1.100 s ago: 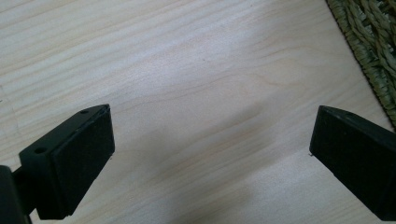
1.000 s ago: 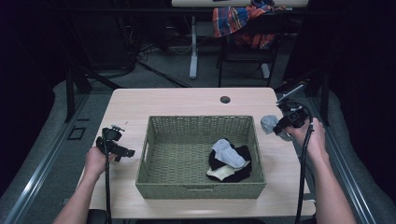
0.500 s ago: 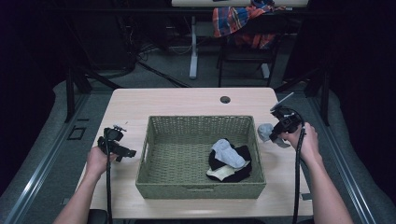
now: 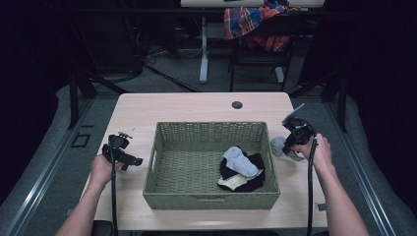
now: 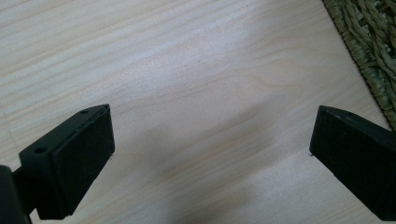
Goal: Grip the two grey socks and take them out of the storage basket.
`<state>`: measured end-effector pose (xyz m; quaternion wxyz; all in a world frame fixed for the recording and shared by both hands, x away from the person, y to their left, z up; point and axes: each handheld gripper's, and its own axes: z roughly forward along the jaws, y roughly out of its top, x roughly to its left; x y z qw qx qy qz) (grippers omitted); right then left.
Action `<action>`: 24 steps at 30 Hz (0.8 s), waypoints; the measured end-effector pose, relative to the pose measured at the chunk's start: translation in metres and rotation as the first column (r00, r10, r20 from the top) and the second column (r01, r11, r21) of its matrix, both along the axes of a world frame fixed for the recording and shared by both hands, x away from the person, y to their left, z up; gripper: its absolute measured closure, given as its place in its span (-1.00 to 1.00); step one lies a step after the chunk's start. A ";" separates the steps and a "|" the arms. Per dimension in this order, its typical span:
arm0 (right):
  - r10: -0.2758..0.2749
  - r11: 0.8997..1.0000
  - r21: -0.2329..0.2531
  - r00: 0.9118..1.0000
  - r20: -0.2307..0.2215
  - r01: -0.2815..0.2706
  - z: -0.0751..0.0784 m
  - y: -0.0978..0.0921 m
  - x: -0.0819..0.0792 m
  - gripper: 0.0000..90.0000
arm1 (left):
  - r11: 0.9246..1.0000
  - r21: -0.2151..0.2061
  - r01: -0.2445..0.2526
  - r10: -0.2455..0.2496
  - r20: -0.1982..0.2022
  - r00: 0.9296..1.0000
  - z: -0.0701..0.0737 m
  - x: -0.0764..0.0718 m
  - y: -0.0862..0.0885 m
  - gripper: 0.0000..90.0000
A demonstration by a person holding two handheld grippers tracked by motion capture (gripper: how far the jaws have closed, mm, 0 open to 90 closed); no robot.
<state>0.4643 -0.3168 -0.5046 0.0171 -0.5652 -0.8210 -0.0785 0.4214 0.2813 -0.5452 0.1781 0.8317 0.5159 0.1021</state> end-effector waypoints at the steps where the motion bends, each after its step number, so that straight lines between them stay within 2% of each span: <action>1: 0.007 1.000 0.001 1.000 -0.010 -0.007 -0.001 -0.001 0.001 0.65 | 1.000 0.003 0.003 -0.003 0.002 1.000 0.000 0.001 -0.001 -1.00; 4: 0.009 1.000 -0.021 1.000 -0.029 -0.010 -0.008 -0.001 0.002 0.65 | 1.000 0.008 0.012 -0.013 0.004 1.000 0.000 0.000 -0.004 -1.00; 7: -0.002 1.000 -0.016 1.000 -0.020 0.002 -0.009 -0.002 0.002 0.62 | 1.000 0.004 0.003 -0.003 0.007 1.000 0.001 -0.001 -0.001 -1.00; 10: 0.005 1.000 -0.028 1.000 -0.022 -0.006 -0.008 -0.003 0.003 0.45 | 1.000 0.002 -0.009 0.009 0.009 1.000 0.001 -0.001 0.002 -1.00; 13: -0.001 1.000 -0.028 1.000 -0.002 0.001 -0.006 -0.002 0.003 0.16 | 1.000 0.004 0.001 -0.001 0.008 1.000 0.001 0.000 -0.001 -1.00; 16: -0.006 0.999 -0.039 1.000 0.031 0.007 0.003 -0.003 0.002 -0.08 | 1.000 0.011 0.003 -0.003 0.012 1.000 0.002 -0.001 -0.001 -1.00; 19: -0.018 1.000 -0.013 0.997 0.079 0.019 0.018 -0.006 -0.002 -0.30 | 1.000 0.006 -0.012 0.011 0.026 1.000 0.003 -0.002 0.002 -1.00; 20: -0.007 1.000 -0.003 0.996 0.084 0.007 0.023 -0.008 -0.002 -0.36 | 1.000 0.002 -0.019 0.019 0.025 1.000 0.003 -0.002 0.003 -1.00; 21: -0.017 1.000 0.018 0.993 0.117 0.015 0.030 -0.007 -0.004 -0.44 | 1.000 0.004 -0.020 0.020 0.025 0.999 0.003 -0.002 0.003 -1.00; 23: 0.002 1.000 0.023 0.991 0.137 -0.006 0.043 -0.007 -0.007 -0.62 | 1.000 0.008 -0.010 0.009 0.021 1.000 0.002 -0.001 0.001 -1.00; 24: 0.010 0.999 0.031 0.989 0.149 -0.015 0.049 -0.006 -0.008 -0.66 | 1.000 0.007 -0.008 0.008 0.020 1.000 0.002 -0.001 0.000 -1.00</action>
